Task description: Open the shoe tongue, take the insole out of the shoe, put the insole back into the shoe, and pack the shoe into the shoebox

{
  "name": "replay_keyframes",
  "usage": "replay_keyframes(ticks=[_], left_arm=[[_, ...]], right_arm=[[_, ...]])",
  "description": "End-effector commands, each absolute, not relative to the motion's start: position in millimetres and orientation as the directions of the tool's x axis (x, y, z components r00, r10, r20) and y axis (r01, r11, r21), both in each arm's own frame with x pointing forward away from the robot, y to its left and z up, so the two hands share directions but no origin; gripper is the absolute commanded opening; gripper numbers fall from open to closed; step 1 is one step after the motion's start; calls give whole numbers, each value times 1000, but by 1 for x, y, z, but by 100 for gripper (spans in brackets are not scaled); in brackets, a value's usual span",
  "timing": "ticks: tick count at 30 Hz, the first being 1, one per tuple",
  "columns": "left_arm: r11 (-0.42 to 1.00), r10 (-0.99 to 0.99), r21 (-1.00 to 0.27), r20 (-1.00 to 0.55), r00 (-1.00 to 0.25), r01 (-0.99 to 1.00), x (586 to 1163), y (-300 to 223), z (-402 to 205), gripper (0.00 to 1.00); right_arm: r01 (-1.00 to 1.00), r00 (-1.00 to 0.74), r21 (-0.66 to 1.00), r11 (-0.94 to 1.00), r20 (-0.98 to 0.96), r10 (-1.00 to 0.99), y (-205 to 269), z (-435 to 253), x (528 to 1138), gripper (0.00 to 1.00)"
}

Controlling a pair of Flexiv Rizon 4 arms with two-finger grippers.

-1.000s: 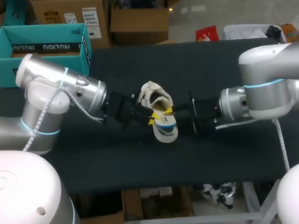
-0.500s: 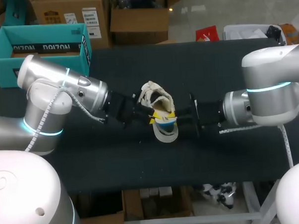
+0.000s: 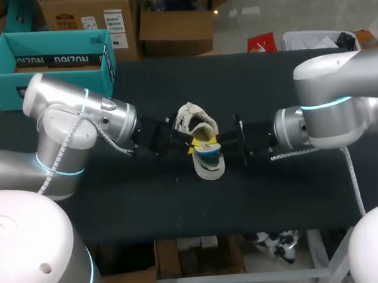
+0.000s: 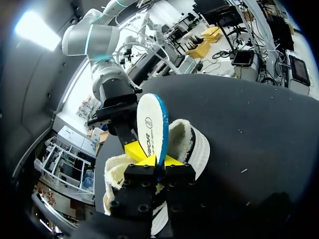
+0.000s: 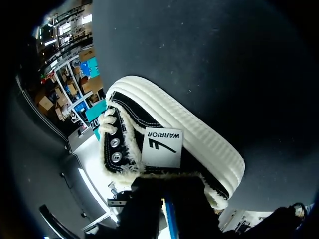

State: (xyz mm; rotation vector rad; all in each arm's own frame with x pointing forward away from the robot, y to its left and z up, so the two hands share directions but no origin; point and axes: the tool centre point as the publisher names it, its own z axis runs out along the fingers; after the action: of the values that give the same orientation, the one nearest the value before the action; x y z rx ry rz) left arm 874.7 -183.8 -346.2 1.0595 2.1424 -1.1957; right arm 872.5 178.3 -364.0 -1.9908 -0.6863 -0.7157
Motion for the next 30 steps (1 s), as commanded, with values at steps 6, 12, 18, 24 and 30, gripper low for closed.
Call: replay_keyframes(ticks=[6,12,18,24,30], left_arm=[[277,373,-513,-722,-583,812,858,-181,-336,69],[233,377,-498,-745,-550,835,841,-182,-328,0],[227,389,-479,-754,-530,848,837,-187,-329,0],[248,388,-485,-744,-544,839,845,-192,-333,0],[267,375,-495,-737,-562,827,852,-191,-335,0]], right_arm=[[682,692,-555,-476,700,176,177,-366,869,0],[673,697,-557,-486,697,166,174,-367,867,0],[668,699,-559,-492,698,157,173,-367,864,0],[670,695,-552,-496,701,158,174,-361,854,64],[657,697,-534,-532,700,159,173,-350,829,53]])
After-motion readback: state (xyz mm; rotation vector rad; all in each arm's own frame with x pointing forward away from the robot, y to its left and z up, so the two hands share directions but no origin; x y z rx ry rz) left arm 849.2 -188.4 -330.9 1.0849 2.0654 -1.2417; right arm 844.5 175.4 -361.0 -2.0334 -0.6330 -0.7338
